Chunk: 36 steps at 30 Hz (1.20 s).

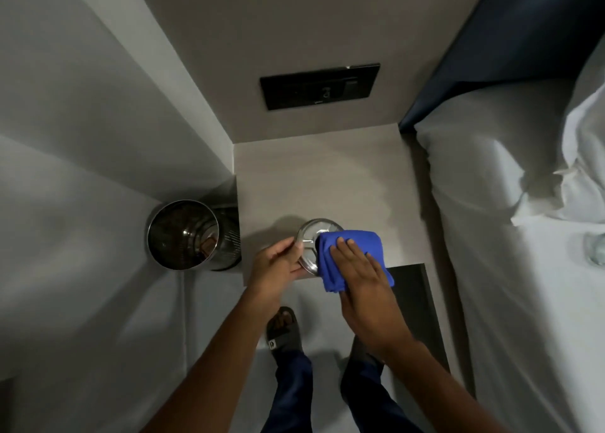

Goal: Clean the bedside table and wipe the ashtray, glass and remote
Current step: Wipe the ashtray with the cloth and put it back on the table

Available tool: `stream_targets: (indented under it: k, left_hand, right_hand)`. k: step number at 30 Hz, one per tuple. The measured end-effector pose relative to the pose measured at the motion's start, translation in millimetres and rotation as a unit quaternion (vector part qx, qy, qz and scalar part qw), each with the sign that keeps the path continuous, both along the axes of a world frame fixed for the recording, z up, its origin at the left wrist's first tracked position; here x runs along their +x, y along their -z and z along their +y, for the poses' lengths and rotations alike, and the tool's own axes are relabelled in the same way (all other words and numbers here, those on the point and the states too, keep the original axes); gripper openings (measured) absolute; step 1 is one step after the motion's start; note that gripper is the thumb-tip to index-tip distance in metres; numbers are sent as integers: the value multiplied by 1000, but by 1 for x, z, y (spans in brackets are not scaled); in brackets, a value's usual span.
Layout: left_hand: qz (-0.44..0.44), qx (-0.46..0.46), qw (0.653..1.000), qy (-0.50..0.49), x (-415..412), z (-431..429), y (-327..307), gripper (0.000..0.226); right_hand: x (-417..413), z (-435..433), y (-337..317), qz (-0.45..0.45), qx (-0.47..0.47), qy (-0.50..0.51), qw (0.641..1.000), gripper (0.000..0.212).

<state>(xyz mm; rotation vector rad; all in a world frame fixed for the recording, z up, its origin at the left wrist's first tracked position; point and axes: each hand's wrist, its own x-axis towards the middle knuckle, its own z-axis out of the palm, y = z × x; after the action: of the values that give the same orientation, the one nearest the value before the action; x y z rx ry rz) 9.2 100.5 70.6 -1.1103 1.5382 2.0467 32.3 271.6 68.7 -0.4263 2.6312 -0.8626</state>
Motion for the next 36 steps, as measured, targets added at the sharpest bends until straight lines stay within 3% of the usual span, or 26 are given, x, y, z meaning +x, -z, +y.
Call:
stream_targets:
  k: [3,6,11,14,17,20,23,24,28,33,36]
  left_hand:
    - [3,-10,998,64,-5,-13,9,26]
    - [2,-6,997,79,-18,-28,17,27]
    - [1,17,1000,-12,-49,-58,40,18]
    - [12,-41,998,-43,-71,-76,70,32]
    - [37,-119,990,-63,-98,-94,100,15]
    - [49,-205,976,-47,-122,-111,140,27]
    - [51,-279,958,-41,-140,-117,160,12]
    - [47,-302,952,-24,-145,-117,155,18]
    - [29,-440,874,204,-142,-111,133,46]
    - [42,-539,718,438,-125,-109,141,70]
    - [10,-517,696,498,-127,-105,138,72]
  right_hand:
    - [-20,-22,4,-20,4,42,999,66]
    - [-37,-53,6,-5,12,12,1000,66]
    - [-51,-83,14,40,21,-39,998,59]
    - [-57,-81,24,-19,20,11,1000,56]
    - [-59,-69,31,-63,-31,111,991,47]
    - [-61,-62,37,-100,-62,184,976,47]
    - [-63,-58,35,-132,-84,223,962,49]
    - [-64,-57,34,-135,-95,230,959,49]
    - [-66,-52,32,-144,-120,253,949,48]
    - [-63,-44,27,-155,-136,265,942,49]
    - [-63,-39,23,-169,-147,276,935,48]
